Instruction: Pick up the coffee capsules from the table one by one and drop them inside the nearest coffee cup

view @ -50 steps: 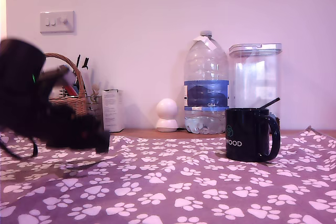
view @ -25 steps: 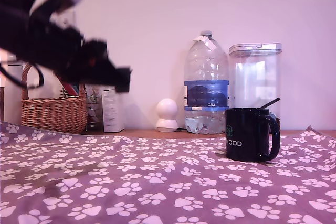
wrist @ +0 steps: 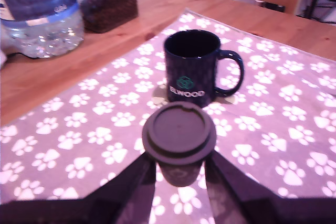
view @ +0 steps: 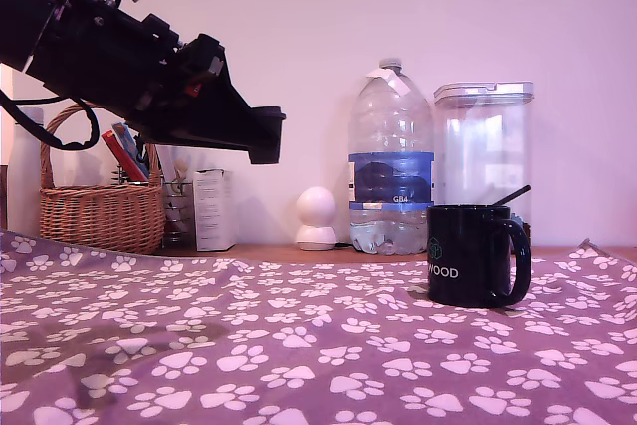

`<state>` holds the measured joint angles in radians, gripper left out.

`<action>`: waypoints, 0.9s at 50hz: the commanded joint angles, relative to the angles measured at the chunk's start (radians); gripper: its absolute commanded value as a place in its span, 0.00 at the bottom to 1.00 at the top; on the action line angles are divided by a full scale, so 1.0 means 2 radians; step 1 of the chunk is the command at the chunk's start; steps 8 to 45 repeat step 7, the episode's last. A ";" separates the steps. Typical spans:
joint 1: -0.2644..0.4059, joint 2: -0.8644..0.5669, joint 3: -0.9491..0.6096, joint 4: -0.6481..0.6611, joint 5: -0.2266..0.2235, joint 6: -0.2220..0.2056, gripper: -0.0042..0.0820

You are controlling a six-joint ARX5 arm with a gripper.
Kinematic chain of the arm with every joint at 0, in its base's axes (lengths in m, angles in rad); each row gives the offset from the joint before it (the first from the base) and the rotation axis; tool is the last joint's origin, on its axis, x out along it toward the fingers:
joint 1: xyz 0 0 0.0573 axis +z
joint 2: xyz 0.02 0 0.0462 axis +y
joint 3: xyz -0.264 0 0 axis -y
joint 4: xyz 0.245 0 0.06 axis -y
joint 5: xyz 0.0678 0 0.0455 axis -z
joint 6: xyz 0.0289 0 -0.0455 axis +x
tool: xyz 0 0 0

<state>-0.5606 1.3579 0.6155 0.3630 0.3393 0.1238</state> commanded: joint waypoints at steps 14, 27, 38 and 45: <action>0.001 -0.002 0.002 -0.002 0.000 0.004 0.12; 0.001 -0.002 0.002 -0.002 0.000 0.004 0.12; 0.001 -0.002 0.002 -0.002 0.000 0.004 0.12; 0.001 -0.002 0.002 -0.002 0.000 0.004 0.12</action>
